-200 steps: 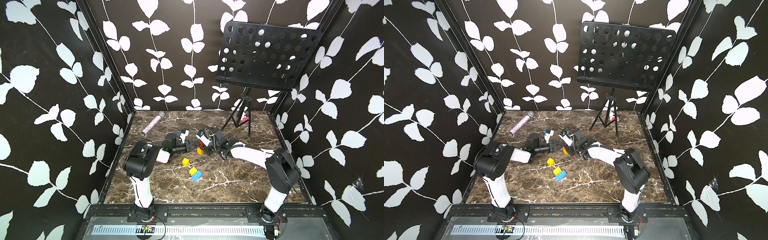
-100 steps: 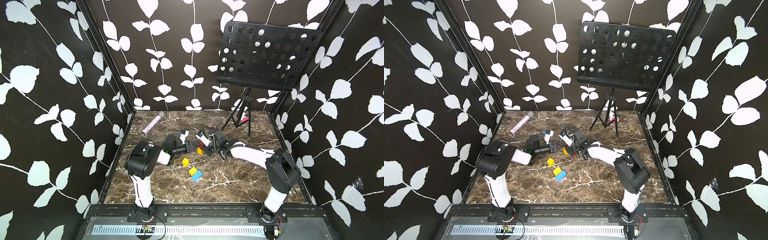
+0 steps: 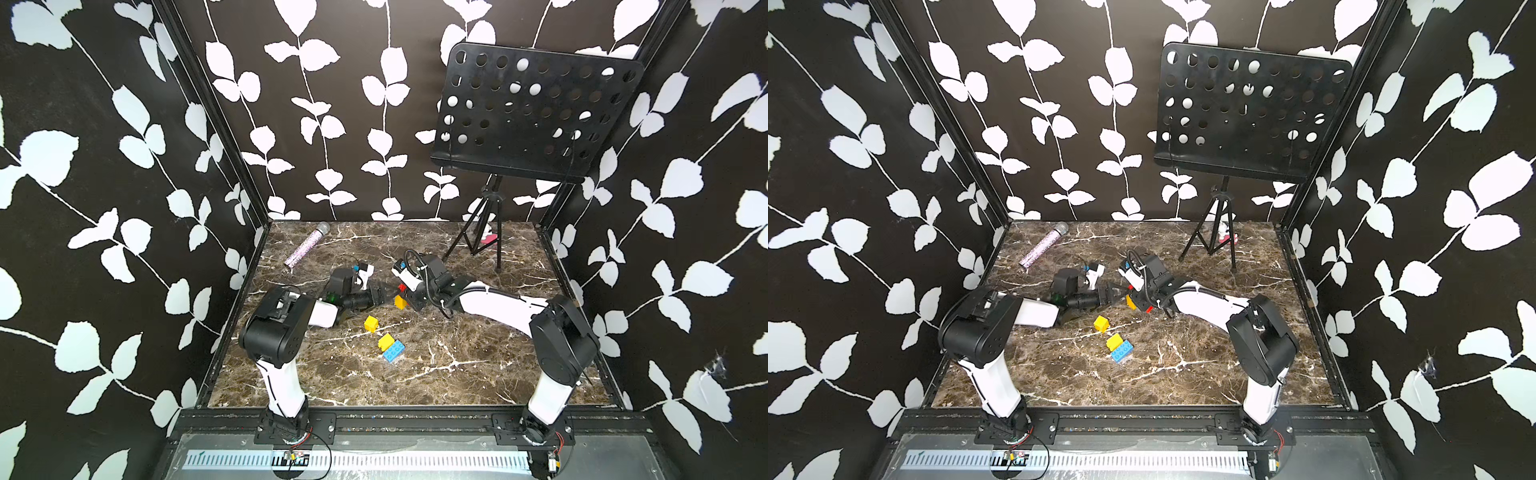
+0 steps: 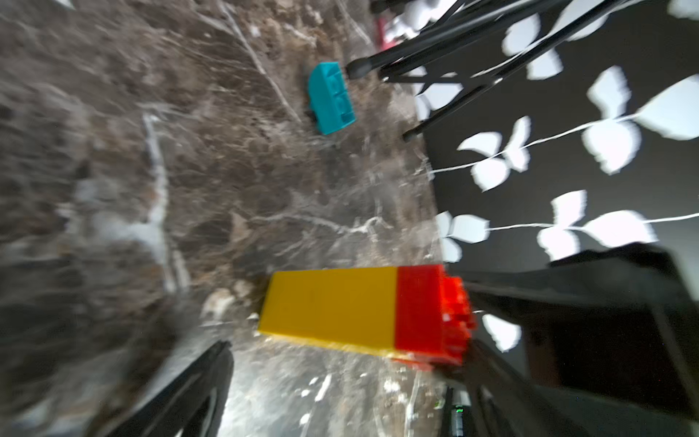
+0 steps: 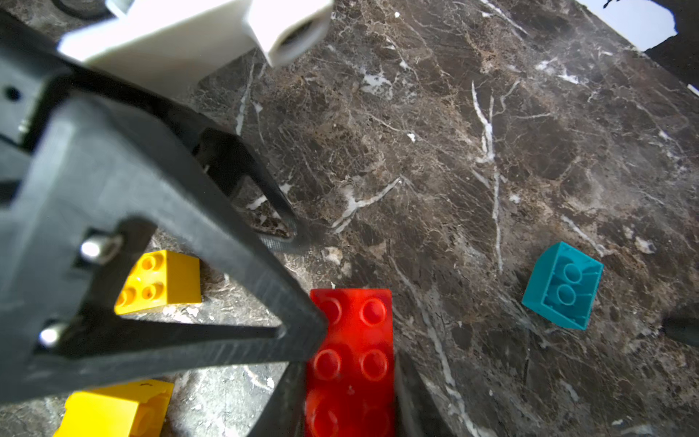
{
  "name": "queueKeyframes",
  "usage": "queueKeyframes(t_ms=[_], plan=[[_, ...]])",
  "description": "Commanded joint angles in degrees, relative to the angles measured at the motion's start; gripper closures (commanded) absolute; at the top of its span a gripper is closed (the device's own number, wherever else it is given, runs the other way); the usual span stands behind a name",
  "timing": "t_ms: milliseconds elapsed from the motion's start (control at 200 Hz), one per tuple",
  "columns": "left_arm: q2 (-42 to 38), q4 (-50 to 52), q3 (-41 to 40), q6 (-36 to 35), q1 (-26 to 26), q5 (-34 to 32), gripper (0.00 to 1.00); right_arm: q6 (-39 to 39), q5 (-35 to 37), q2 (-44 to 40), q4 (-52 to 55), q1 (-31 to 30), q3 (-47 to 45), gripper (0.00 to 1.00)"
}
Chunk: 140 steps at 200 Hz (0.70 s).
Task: Assemble the letter r with lego
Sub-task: Place the lego brick at the center of the board.
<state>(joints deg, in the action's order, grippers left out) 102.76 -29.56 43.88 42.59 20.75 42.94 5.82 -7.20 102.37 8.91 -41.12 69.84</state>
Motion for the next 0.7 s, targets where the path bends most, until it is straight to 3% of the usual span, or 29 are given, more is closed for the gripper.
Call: queueKeyframes(t_ms=[0,150,295,400,500,695], plan=[[-7.18,15.78,4.69,-5.41,-1.91,-3.31,0.01,1.07,1.75,-1.16,4.27,0.68,1.97,0.93],[-19.06,10.86,3.30,-3.34,-7.93,-6.55,0.01,-0.10,-0.28,-2.21,4.41,1.71,4.86,0.93],[-33.15,26.34,4.94,-21.61,-7.26,-19.29,0.01,-3.52,-4.58,-3.19,6.63,2.84,9.95,0.94],[-42.15,28.59,1.99,-32.77,-4.34,-27.47,0.01,-6.20,-8.65,-6.59,6.10,3.71,10.14,0.93],[-50.20,21.37,-5.33,-40.20,-0.03,-33.43,0.01,-9.20,-13.87,-9.82,5.83,5.27,10.37,0.93],[-57.08,-0.95,-19.95,-52.40,7.24,-33.03,0.06,-13.12,-21.56,-15.00,6.34,6.78,11.53,0.92]])
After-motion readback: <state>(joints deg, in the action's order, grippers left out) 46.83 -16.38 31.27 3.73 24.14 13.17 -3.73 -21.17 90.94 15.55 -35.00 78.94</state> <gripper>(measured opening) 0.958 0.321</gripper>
